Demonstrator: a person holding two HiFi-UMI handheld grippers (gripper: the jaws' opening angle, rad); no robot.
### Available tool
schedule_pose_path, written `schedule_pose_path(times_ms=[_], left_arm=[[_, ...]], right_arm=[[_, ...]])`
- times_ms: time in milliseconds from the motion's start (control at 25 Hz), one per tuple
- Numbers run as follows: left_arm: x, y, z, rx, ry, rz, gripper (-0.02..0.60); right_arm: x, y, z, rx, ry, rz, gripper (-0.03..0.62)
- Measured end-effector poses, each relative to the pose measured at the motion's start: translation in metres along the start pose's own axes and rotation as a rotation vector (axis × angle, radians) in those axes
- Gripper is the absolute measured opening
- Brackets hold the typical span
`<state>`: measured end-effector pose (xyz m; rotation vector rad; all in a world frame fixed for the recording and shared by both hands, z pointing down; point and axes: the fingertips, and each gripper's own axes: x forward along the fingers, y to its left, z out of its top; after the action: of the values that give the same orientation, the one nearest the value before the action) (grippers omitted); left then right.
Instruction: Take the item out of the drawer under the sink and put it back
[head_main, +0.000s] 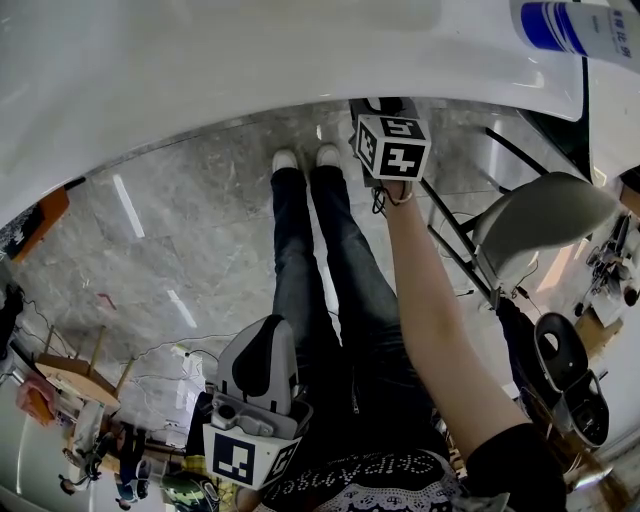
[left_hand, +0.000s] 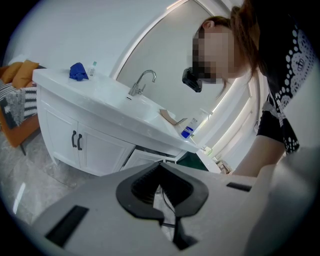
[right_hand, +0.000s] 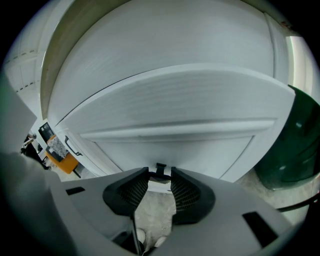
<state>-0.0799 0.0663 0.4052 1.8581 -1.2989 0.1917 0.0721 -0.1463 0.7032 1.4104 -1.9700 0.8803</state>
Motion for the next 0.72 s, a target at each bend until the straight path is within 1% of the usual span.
schedule_pose_path(times_ms=[320,720], left_arm=[[0.0,-0.002,-0.001,0.007,0.0,-0.007,0.005],[-0.003,-0.002,-0.001,0.014,-0.004,-0.014,0.005]], right_arm=[[-0.008,0.0,-0.012,-0.005,-0.016,-0.003,0.149],[-0.019,0.005,-0.029,-0.008,0.0,-0.012,0.149]])
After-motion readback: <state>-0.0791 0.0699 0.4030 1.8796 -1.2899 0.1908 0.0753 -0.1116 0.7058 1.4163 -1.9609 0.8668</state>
